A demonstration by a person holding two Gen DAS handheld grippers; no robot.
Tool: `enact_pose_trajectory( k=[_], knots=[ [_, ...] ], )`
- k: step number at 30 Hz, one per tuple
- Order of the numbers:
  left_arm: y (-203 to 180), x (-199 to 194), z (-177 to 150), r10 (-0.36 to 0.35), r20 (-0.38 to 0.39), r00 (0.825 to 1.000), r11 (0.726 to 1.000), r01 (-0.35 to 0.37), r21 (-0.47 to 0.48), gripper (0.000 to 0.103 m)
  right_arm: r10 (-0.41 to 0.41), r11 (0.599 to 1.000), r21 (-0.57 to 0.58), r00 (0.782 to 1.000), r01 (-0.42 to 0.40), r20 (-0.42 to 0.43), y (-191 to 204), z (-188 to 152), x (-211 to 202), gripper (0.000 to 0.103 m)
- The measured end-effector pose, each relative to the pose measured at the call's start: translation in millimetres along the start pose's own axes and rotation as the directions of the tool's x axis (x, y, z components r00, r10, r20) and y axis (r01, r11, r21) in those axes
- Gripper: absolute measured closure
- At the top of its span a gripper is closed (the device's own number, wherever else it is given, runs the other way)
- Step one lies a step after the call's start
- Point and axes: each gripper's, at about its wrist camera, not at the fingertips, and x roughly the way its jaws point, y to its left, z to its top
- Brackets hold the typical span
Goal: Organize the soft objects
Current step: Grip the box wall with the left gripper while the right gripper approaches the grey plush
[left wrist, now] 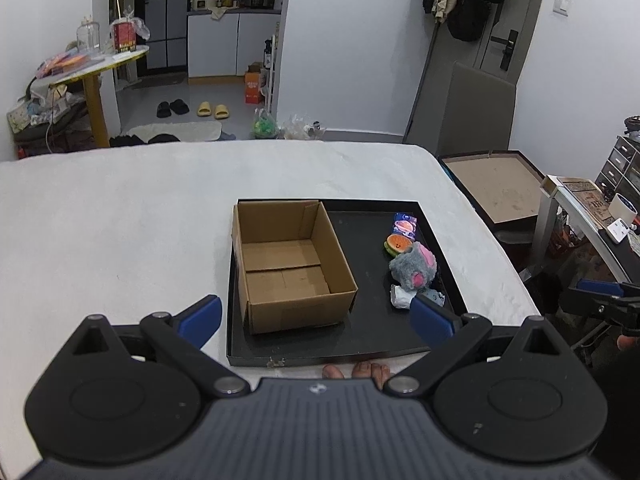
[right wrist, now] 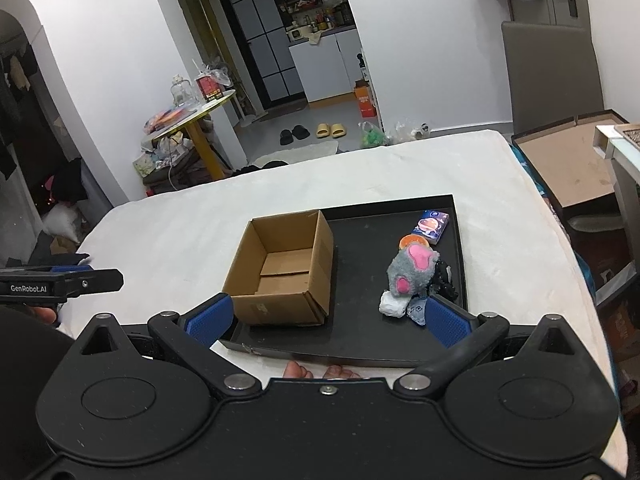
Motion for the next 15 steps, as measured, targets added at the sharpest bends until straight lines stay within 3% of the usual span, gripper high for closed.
enact_pose_trajectory(
  k=[15],
  knots=[
    [22.1,44.0,-3.6,0.031,-0.036,0.999,0.997,-0.033,-0.066,0.003,0.013,1.000,-0.007,1.000,-0.013,0.000,-18.8,-6.6,28.4,0.000]
  ],
)
